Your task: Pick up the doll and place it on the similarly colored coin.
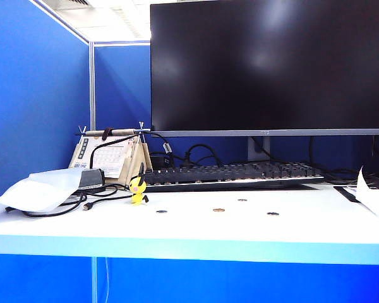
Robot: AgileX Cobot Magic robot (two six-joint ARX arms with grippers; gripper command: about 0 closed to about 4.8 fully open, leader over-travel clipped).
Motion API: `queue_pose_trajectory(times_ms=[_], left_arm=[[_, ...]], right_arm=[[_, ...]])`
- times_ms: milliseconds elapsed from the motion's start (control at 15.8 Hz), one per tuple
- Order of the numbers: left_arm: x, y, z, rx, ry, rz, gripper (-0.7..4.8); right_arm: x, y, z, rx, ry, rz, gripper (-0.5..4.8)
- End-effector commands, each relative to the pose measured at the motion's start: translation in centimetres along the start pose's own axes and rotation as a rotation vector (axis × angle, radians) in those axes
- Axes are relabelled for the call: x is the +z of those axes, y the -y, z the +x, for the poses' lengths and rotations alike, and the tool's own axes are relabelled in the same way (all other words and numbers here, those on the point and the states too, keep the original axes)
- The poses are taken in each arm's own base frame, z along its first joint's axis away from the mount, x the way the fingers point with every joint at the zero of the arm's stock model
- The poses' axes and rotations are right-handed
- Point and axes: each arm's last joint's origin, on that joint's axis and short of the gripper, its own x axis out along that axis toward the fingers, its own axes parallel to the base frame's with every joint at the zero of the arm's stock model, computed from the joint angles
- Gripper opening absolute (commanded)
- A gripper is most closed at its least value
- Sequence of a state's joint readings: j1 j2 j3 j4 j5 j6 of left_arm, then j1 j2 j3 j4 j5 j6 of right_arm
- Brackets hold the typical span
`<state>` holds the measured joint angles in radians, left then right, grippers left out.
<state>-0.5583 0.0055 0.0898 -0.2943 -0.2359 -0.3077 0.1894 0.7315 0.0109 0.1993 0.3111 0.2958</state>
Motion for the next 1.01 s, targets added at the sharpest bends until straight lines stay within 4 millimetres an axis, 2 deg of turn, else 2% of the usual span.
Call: queue_pose_trajectory(times_ms=[63, 380, 506, 633, 696, 760, 1013], left_arm=[[0.2, 0.1, 0.0, -0.011, 0.016, -0.003, 0.3], [-0.3, -0.1, 0.0, -0.003, -0.04, 0.013, 0.3], [-0.2, 0.1, -0.1, -0.057, -0.046, 0.015, 0.41], [0.2, 0.7, -0.1, -0.204, -0.029, 0.016, 2.4], [0.6, 0.9, -0.2, -0.258, 0.004, 0.01, 3.99], [1.1, 1.0, -0.3, -0.271, 0.044, 0.006, 4.77], [2.2, 1.2, -0.1, -0.221, 0.149, -0.012, 4.79]], right_arm=[[0.2, -0.1, 0.0, 0.003, 0.014, 0.007, 1.71], [0.2, -0.1, 0.0, 0.002, 0.013, 0.007, 1.71], [0.2, -0.1, 0.0, 0.003, 0.013, 0.007, 1.71], [0.2, -0.1, 0.0, 0.003, 0.014, 0.007, 1.71], [0.2, -0.1, 0.0, 0.002, 0.014, 0.007, 1.71], [0.2, -0.1, 0.0, 0.003, 0.014, 0.007, 1.71], [0.2, -0.1, 0.0, 0.002, 0.014, 0.007, 1.71]])
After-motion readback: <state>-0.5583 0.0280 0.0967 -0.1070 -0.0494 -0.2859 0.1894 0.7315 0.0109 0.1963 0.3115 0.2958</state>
